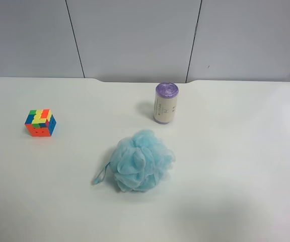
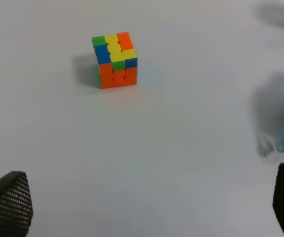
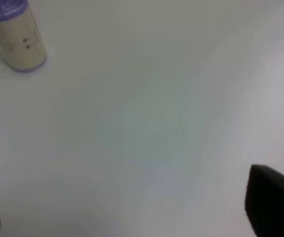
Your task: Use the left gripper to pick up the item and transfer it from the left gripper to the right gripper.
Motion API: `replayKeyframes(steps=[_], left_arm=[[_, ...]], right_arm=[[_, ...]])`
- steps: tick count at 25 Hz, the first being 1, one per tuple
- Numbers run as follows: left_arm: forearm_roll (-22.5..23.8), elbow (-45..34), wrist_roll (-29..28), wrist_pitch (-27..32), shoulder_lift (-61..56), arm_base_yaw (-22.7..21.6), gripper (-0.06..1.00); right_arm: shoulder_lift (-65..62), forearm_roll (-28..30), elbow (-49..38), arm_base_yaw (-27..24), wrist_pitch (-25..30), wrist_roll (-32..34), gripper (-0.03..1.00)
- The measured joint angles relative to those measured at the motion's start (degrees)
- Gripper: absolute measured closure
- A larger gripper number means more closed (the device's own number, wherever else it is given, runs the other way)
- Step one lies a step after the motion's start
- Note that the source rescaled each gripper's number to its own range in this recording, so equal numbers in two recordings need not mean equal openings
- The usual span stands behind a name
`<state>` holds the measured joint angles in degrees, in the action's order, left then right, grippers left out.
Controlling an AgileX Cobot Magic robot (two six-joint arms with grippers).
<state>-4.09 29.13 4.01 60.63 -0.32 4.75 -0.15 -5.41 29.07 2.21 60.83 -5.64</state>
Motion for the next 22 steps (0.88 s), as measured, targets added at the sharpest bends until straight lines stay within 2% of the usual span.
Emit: replayKeyframes(steps=[22], left_arm=[[-0.4,0.0,0.0,0.0,0.0,0.0,-0.05]], right_arm=[[0.0,0.0,0.0,0.0,0.0,0.0,-0.03]])
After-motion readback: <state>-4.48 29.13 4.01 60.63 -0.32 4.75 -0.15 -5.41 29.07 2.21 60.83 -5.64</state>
